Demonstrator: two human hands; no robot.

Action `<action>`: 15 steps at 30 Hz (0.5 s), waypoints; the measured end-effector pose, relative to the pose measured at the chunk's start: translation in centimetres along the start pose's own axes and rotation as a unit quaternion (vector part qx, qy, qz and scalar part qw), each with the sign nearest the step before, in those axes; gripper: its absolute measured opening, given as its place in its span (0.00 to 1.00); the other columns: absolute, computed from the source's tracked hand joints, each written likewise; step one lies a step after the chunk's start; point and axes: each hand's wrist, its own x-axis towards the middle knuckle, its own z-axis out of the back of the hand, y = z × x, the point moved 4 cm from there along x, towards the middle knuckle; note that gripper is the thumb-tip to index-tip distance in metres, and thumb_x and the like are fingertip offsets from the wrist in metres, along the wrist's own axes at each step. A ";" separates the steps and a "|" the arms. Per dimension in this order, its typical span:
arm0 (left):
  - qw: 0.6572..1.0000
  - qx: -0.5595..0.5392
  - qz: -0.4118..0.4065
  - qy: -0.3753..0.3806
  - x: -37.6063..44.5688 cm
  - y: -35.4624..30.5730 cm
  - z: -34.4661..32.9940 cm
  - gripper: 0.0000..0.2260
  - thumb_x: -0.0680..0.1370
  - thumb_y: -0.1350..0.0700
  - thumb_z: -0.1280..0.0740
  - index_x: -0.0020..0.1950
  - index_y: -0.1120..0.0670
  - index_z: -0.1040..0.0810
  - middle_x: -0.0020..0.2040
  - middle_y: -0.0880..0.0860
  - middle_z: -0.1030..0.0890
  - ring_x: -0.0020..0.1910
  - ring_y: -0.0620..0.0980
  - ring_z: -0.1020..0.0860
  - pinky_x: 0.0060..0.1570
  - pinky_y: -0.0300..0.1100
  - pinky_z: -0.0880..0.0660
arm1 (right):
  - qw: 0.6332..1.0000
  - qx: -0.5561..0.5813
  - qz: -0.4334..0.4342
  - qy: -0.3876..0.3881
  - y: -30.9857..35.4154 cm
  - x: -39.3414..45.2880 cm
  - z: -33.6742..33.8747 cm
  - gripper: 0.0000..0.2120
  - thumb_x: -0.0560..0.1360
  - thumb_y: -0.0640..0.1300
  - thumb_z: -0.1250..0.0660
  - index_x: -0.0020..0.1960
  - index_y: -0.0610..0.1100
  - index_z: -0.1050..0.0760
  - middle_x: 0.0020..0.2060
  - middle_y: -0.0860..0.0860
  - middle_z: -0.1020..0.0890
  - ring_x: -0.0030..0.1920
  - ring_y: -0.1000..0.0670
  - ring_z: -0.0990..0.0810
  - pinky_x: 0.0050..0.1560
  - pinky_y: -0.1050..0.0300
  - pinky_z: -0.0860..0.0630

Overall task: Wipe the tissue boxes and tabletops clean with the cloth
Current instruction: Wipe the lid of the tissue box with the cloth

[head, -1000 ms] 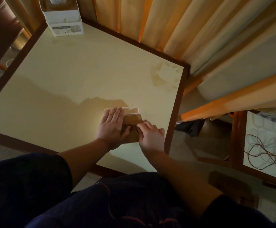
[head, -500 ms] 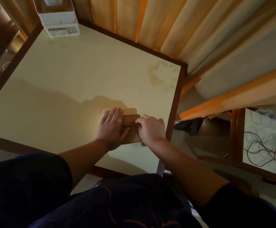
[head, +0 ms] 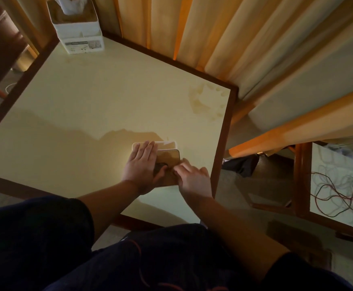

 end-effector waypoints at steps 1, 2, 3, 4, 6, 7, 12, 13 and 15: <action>1.000 -0.002 0.001 -0.002 0.0 0.0 0.0 0.37 0.83 0.35 0.50 0.80 0.62 0.37 0.79 0.62 0.33 0.81 0.60 0.40 0.82 0.57 0.49 | 1.000 -0.002 0.003 0.005 -0.1 -0.8 0.0 0.10 0.82 0.44 0.36 0.59 0.53 0.19 0.58 0.54 0.19 0.45 0.49 0.16 0.53 0.47 0.25; 1.000 -0.004 0.003 -0.003 0.0 -0.1 0.0 0.37 0.82 0.36 0.49 0.80 0.62 0.37 0.79 0.62 0.33 0.81 0.60 0.40 0.82 0.57 0.49 | 1.000 -0.001 0.005 0.014 -0.2 -1.4 0.0 0.09 0.83 0.45 0.36 0.59 0.54 0.19 0.58 0.55 0.19 0.45 0.50 0.16 0.53 0.47 0.24; 1.000 -0.005 0.005 -0.002 0.0 -0.1 0.1 0.37 0.82 0.36 0.49 0.81 0.62 0.37 0.79 0.61 0.33 0.81 0.59 0.40 0.82 0.57 0.49 | 1.000 0.001 0.005 0.028 -0.2 -1.8 0.1 0.09 0.84 0.46 0.36 0.59 0.54 0.19 0.58 0.55 0.19 0.46 0.51 0.16 0.54 0.46 0.25; 1.000 -0.005 0.004 0.001 0.0 -0.1 0.1 0.37 0.83 0.35 0.49 0.81 0.61 0.37 0.80 0.61 0.34 0.82 0.59 0.41 0.82 0.56 0.49 | 0.999 0.006 0.003 0.045 -0.1 -2.0 0.2 0.10 0.84 0.46 0.37 0.59 0.55 0.19 0.57 0.56 0.19 0.46 0.51 0.17 0.55 0.47 0.25; 1.000 0.000 0.000 0.009 0.0 0.0 0.0 0.37 0.83 0.35 0.50 0.82 0.61 0.39 0.81 0.60 0.35 0.82 0.58 0.42 0.82 0.56 0.51 | 0.996 0.013 -0.004 0.091 0.3 -1.6 0.6 0.12 0.84 0.45 0.39 0.60 0.55 0.19 0.54 0.56 0.19 0.48 0.50 0.19 0.58 0.47 0.29; 1.000 0.001 -0.003 0.009 0.0 0.0 0.0 0.36 0.84 0.35 0.50 0.82 0.61 0.39 0.81 0.60 0.36 0.83 0.58 0.43 0.82 0.56 0.51 | 0.993 0.012 -0.008 0.114 0.5 -1.2 0.8 0.12 0.84 0.43 0.40 0.59 0.54 0.19 0.52 0.56 0.20 0.49 0.50 0.20 0.59 0.47 0.31; 1.000 0.001 -0.008 0.001 -0.1 0.0 0.1 0.36 0.84 0.36 0.48 0.81 0.62 0.37 0.80 0.61 0.34 0.82 0.59 0.41 0.82 0.55 0.51 | 0.992 0.001 -0.041 0.117 1.2 0.6 1.7 0.12 0.82 0.40 0.38 0.56 0.53 0.19 0.48 0.54 0.21 0.48 0.47 0.19 0.58 0.46 0.30; 1.000 0.005 -0.008 0.001 -0.1 -0.1 0.1 0.36 0.84 0.36 0.49 0.81 0.62 0.37 0.80 0.61 0.34 0.82 0.59 0.41 0.82 0.54 0.51 | 0.993 0.007 -0.049 0.106 1.4 1.1 1.9 0.12 0.82 0.40 0.38 0.56 0.53 0.19 0.48 0.54 0.21 0.47 0.46 0.19 0.57 0.46 0.30; 1.000 0.007 -0.007 0.005 0.0 -0.1 0.2 0.36 0.84 0.36 0.49 0.81 0.62 0.37 0.80 0.61 0.33 0.82 0.59 0.41 0.82 0.54 0.53 | 0.995 0.010 -0.062 0.081 1.6 2.7 2.3 0.11 0.83 0.41 0.38 0.56 0.53 0.18 0.49 0.53 0.20 0.48 0.46 0.18 0.56 0.47 0.30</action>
